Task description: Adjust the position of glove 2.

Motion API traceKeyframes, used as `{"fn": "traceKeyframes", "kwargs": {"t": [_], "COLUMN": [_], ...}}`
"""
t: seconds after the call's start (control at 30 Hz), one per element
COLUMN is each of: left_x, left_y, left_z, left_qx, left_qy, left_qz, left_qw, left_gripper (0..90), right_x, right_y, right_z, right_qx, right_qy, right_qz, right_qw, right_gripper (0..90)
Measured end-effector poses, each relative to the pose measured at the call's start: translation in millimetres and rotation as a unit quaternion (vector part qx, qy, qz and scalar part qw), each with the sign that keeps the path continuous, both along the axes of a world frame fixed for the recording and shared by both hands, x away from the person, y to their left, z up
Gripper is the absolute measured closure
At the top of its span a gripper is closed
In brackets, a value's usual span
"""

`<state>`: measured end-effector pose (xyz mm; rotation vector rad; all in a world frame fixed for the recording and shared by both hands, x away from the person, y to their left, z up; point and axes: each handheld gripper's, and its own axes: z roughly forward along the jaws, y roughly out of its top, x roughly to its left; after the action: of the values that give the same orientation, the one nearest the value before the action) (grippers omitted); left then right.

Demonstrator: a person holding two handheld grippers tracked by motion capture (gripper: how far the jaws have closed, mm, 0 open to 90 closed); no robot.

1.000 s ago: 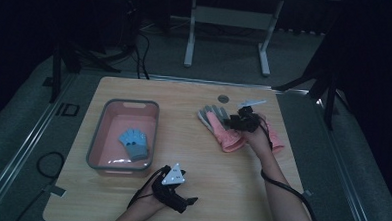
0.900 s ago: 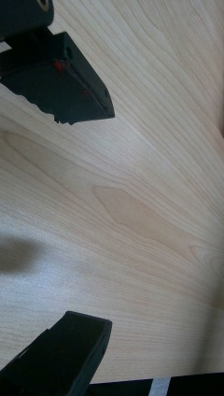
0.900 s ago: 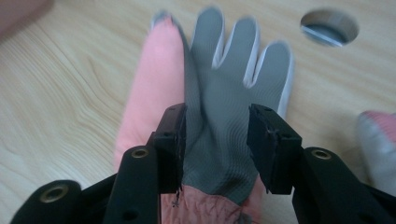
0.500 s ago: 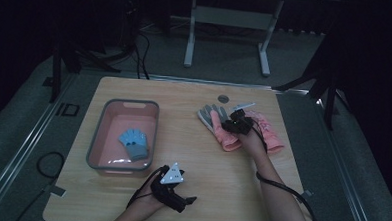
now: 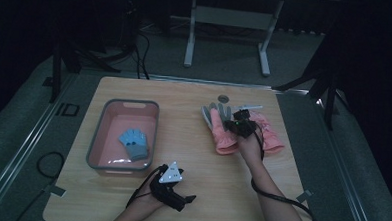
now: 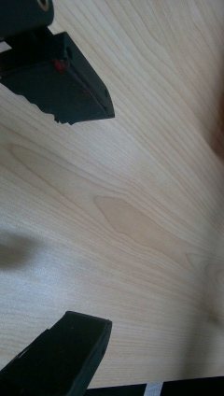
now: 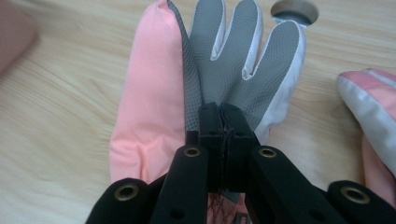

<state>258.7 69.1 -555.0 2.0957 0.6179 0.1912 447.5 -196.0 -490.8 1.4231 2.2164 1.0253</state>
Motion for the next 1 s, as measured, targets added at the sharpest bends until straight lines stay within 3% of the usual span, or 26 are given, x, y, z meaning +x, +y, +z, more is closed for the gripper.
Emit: {"fn": "traceKeyframes", "kwargs": {"t": [0.13, 0.3, 0.43, 0.6, 0.83, 1.0], "left_x": [-0.3, -0.9, -0.5, -1.6, -1.6, -1.5], "left_y": [-0.6, -2.6, -3.6, -4.1, -2.5, -2.7], "left_z": [0.0, -0.8, -1.6, -1.2, -0.5, -1.0], "left_qx": [0.002, 0.011, 0.012, 0.017, 0.014, 0.016], "left_qy": [-0.003, -0.006, -0.001, -0.012, -0.016, -0.014], "left_qz": [-0.001, -0.003, -0.006, -0.005, 0.002, 0.001], "left_qw": [1.0, 0.9999, 0.9999, 0.9998, 0.9998, 0.9998], "left_gripper": [2.4, 2.4, 2.4, 2.4, 2.4, 2.4], "right_x": [-23.0, -46.6, -61.8, -79.1, -86.4, -82.0], "right_y": [0.2, -1.1, -2.5, 3.1, 9.6, 13.7], "right_z": [14.3, 21.0, 19.2, 9.1, -5.0, -16.6], "right_qx": [0.008, 0.026, 0.038, 0.027, 0.041, 0.039], "right_qy": [-0.018, -0.017, -0.017, -0.025, -0.011, 0.0], "right_qz": [-0.029, -0.052, -0.071, -0.089, -0.101, -0.112], "right_qw": [0.9994, 0.9982, 0.9966, 0.9954, 0.994, 0.993], "right_gripper": [88.2, 88.2, 88.2, 88.1, 88.0, 87.9]}}
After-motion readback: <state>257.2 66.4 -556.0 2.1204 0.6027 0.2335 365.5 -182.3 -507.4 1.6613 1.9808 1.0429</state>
